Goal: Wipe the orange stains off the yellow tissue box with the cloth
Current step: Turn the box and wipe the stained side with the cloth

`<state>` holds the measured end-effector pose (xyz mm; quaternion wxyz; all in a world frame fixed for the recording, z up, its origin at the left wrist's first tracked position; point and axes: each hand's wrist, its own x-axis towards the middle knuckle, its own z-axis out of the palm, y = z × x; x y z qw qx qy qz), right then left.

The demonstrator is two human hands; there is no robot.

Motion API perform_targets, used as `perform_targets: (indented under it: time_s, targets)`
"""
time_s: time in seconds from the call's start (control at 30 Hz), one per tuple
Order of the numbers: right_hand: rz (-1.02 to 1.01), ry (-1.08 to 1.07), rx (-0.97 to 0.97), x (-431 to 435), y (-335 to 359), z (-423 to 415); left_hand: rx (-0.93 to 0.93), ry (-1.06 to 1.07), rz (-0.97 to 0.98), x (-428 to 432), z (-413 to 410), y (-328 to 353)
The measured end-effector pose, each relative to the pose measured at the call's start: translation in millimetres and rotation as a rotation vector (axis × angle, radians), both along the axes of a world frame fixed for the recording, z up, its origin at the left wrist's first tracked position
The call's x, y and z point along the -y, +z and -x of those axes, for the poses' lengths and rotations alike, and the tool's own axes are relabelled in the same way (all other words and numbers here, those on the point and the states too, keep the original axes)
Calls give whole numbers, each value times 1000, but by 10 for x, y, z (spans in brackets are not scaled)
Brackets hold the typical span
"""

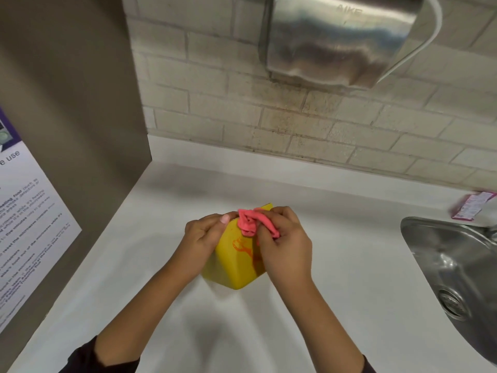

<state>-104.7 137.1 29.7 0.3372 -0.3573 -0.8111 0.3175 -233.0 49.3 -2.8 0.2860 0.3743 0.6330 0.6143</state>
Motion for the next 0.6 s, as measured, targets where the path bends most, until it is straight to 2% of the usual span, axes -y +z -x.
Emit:
perform_targets:
  time_s: [0.13,0.23,0.43,0.6]
  targets:
    - [-56,171,5,167,18,63,17,-7,-22,11,16,-8]
    - [6,289,-34,90,31,-33,16,-49,-24,18,36,14]
    - [-44,120,6,-33,42,-2,-45,5,30,-12,51,-46]
    - [-110,266,11,205,-5,27,-13,-29,5,4,65,-11]
